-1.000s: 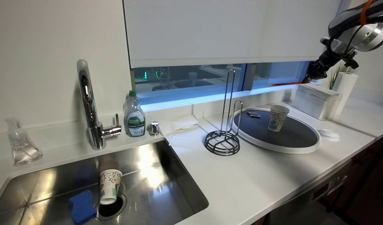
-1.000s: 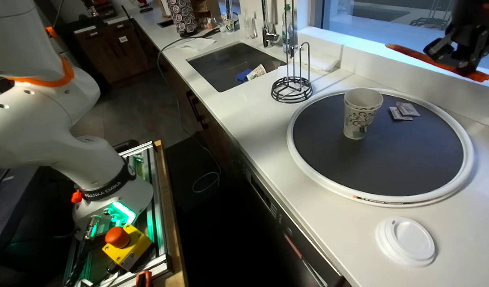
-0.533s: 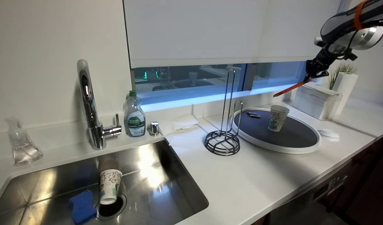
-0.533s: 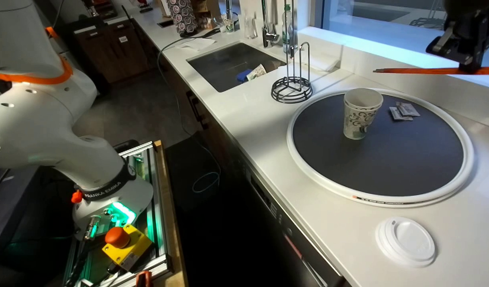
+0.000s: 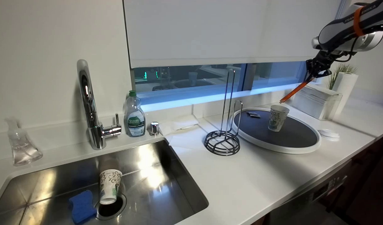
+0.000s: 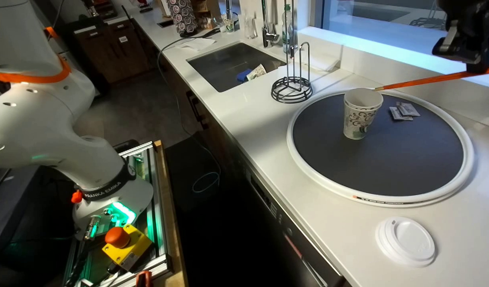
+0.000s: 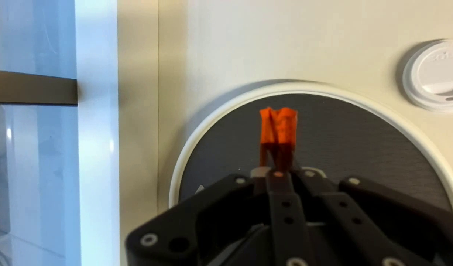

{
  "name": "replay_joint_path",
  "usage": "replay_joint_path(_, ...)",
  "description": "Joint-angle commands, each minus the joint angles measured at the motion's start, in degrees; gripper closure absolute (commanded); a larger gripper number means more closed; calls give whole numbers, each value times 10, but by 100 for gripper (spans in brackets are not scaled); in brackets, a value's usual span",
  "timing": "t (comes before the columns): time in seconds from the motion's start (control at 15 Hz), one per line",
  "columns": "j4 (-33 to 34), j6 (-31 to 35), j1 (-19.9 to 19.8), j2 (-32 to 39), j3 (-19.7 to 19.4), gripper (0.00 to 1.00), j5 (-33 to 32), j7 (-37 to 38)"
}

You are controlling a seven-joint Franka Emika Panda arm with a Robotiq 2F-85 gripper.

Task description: Turn the paper cup over and put the orange object inside the paper cup

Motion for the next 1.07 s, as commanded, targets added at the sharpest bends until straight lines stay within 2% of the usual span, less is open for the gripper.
replay_joint_path(0.0, -42, 23, 12, -29, -12, 100, -32, -18)
replay_joint_path(0.47, -74, 44, 39, -51, -19, 100, -93, -11)
replay_joint_path(1.0, -101, 99, 75, -54, -27, 100, -177, 30)
